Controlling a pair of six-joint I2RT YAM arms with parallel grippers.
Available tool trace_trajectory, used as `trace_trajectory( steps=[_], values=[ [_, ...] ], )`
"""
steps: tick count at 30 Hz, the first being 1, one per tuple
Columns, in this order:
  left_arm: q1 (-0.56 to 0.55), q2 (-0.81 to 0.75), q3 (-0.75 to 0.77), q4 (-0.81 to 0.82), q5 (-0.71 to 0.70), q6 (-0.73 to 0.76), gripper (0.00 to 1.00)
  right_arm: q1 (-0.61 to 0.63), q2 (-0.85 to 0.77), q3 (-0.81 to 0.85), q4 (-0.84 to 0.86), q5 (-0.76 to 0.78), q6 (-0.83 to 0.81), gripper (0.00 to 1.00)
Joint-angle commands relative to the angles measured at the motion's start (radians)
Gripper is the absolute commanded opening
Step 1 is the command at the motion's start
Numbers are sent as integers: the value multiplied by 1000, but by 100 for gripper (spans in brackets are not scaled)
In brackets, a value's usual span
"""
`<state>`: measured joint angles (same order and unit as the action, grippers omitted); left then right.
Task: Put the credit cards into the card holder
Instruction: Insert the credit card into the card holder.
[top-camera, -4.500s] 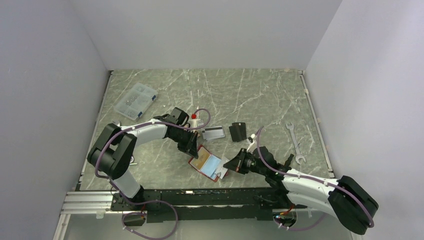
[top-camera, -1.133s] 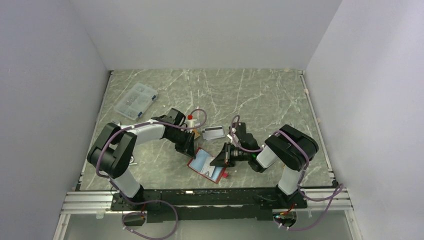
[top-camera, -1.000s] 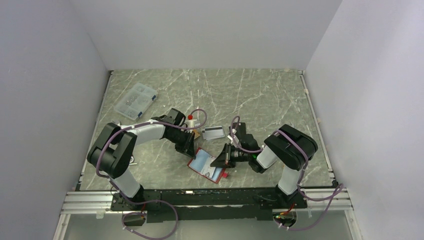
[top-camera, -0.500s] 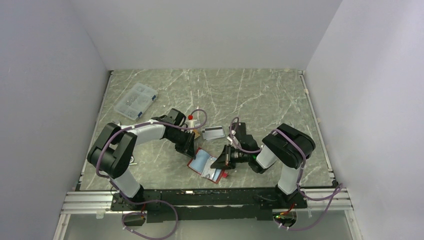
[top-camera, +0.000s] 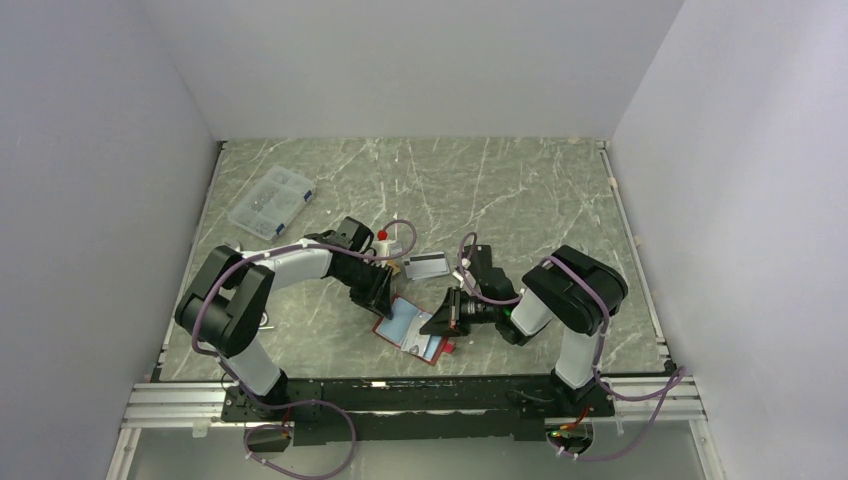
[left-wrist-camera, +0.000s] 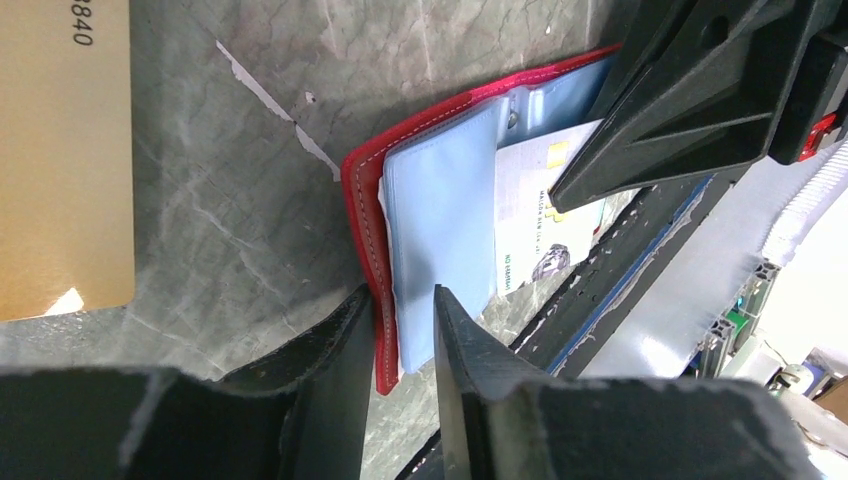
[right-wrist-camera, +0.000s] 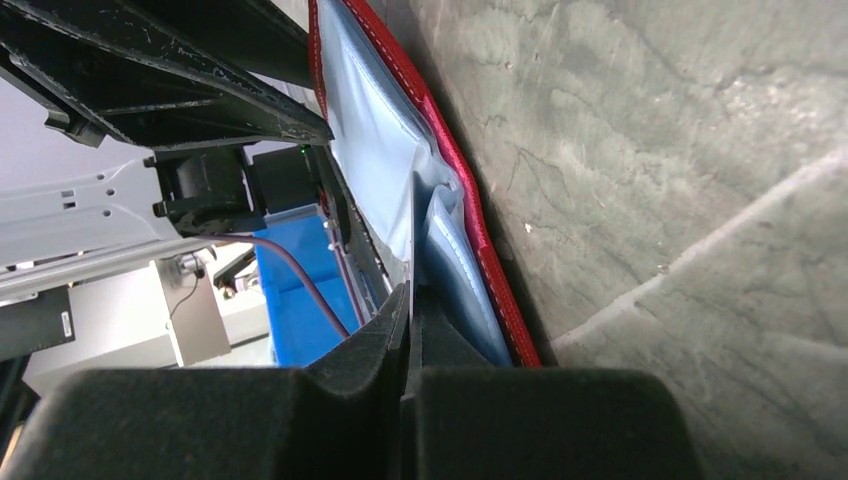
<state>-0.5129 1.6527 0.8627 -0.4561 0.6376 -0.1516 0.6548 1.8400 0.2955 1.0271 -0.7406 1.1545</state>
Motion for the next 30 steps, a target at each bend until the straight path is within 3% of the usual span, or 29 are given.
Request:
trace_trajectory(
  steps=[1,11,30],
  values=[
    [-9,-34,22,-5,3,13,30,-10,22,16,45,43,-19,0],
    [-18,-35,15,-1,13,23,16,-39,43,26,88,44,-14,0],
    [-26,2,-5,23,73,-59,14,1,43,-51,202,200,41,0]
  ],
)
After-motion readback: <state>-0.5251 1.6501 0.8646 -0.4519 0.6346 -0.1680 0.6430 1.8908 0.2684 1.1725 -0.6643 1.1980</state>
